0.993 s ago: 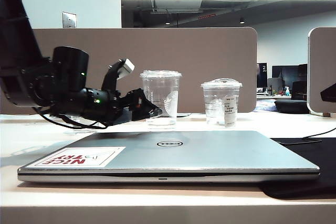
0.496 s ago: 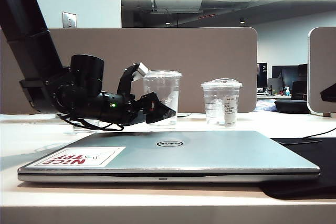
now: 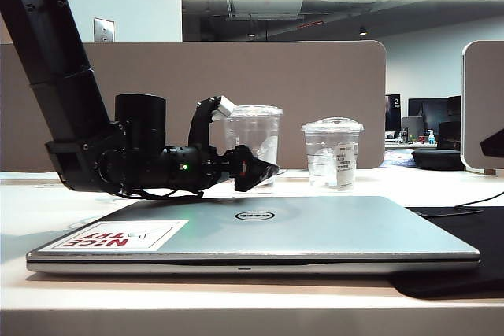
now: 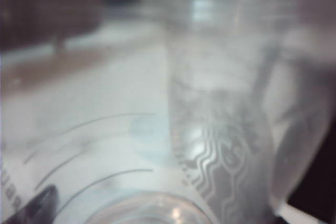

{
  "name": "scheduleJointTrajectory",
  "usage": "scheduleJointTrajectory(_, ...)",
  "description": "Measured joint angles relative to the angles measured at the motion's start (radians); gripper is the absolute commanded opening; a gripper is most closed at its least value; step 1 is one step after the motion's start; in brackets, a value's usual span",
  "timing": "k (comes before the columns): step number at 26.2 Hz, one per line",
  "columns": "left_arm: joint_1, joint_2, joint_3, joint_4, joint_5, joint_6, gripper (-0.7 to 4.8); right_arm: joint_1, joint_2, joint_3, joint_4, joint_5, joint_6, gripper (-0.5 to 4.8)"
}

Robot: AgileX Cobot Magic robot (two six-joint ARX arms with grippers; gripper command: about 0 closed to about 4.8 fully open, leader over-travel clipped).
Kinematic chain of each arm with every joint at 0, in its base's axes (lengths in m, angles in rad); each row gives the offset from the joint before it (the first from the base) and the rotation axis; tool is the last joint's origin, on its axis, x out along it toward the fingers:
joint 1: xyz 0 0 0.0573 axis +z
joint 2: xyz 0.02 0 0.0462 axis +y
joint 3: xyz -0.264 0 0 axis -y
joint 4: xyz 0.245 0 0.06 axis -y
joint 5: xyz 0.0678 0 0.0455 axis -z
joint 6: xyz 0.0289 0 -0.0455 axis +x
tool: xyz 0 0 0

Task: Pick up the coffee cup on the middle and place it on the left side of the laptop.

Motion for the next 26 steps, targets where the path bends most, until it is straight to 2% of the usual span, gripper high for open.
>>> scheduleJointTrajectory(2, -0.006, 0.003, 0.000, 0.016, -0.031, 0.000, 4.79, 0.000, 0.000, 0.000, 0.000, 0.000, 0.000, -0.05)
scheduleJointTrajectory(4, -0.006, 0.003, 0.000, 0.019, -0.033, 0.000, 4.08, 0.000, 0.000, 0.000, 0.000, 0.000, 0.000, -0.05)
scheduleJointTrajectory(5, -0.006, 0.003, 0.000, 0.020, -0.036, 0.000, 3.94, 0.000, 0.000, 0.000, 0.000, 0.000, 0.000, -0.05)
scheduleJointTrajectory(13, -0.006, 0.003, 0.000, 0.027, -0.036, -0.001, 3.92, 0.000, 0.000, 0.000, 0.000, 0.000, 0.000, -0.05)
scheduleJointTrajectory(18, 0.004, 0.006, -0.003, 0.140, -0.024, -0.077, 3.89, 0.000, 0.000, 0.000, 0.000, 0.000, 0.000, -0.05)
scheduleJointTrajectory(24, 0.033, -0.033, -0.010, 0.147, 0.060, -0.130, 3.88, 0.002, 0.000, 0.000, 0.000, 0.000, 0.000, -0.05)
scheduleJointTrajectory(26, 0.055, -0.105, -0.067, 0.124, 0.074, -0.127, 3.80, 0.043, 0.000, 0.000, 0.000, 0.006, 0.000, -0.05)
